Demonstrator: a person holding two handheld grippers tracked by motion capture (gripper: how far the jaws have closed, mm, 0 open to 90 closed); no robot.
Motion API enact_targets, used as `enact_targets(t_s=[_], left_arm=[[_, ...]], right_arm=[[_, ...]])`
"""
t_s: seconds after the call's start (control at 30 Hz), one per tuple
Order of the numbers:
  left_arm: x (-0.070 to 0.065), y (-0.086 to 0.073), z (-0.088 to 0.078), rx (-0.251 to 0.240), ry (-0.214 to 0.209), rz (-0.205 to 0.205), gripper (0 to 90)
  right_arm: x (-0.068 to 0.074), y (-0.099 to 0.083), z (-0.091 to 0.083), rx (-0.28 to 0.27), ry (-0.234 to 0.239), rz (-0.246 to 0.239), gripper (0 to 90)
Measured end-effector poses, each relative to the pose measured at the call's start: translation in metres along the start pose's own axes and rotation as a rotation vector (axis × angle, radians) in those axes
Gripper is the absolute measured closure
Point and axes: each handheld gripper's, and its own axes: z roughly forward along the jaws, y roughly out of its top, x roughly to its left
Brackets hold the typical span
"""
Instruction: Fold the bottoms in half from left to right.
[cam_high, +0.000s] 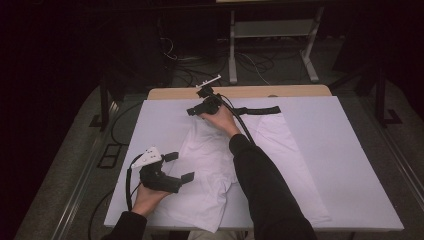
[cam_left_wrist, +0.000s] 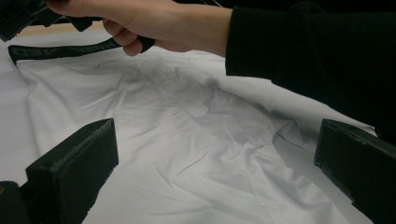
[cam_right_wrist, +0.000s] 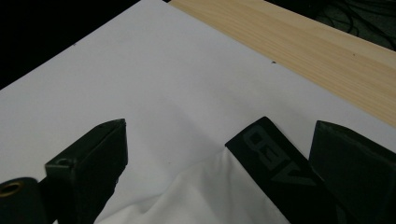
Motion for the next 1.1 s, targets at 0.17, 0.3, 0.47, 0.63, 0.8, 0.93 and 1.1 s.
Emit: enact_targets(t_s=[0.17, 0.3, 0.47, 0.63, 0.8, 0.93, 1.1], left_arm=[[0.000, 0.000, 0.000, -0.002, -0.001, -0.002, 0.0], [0.001, 0.000, 0.000, 0.000, -0.002, -0.005, 0.0], [0.001, 0.000, 0.001, 0.004, -0.010, -0.006, 0.0], [0.001, 0.000, 0.001, 0.011, -0.015, -0.002, 0.0], [0.002, 0.000, 0.000, 0.001, -0.009, -0.010, 0.0], [0.002, 0.000, 0.000, 0.001, -0.009, -0.009, 0.0], [0.002, 0.000, 0.000, 0.001, -0.011, -0.008, 0.0]], right_arm=[[-0.002, -0.001, 0.006, 0.005, -0.020, 0.005, 11.4], [-0.006, -0.002, 0.010, 0.012, -0.037, 0.030, 15.8], [-0.006, -0.004, 0.014, 0.023, -0.052, 0.030, 27.4], [-0.005, -0.006, 0.019, 0.028, -0.066, 0.031, 39.1], [-0.001, -0.009, 0.025, 0.028, -0.107, 0.013, 42.5], [0.004, -0.011, 0.030, 0.025, -0.131, -0.005, 44.7], [0.008, -0.013, 0.034, 0.025, -0.162, -0.023, 45.1]])
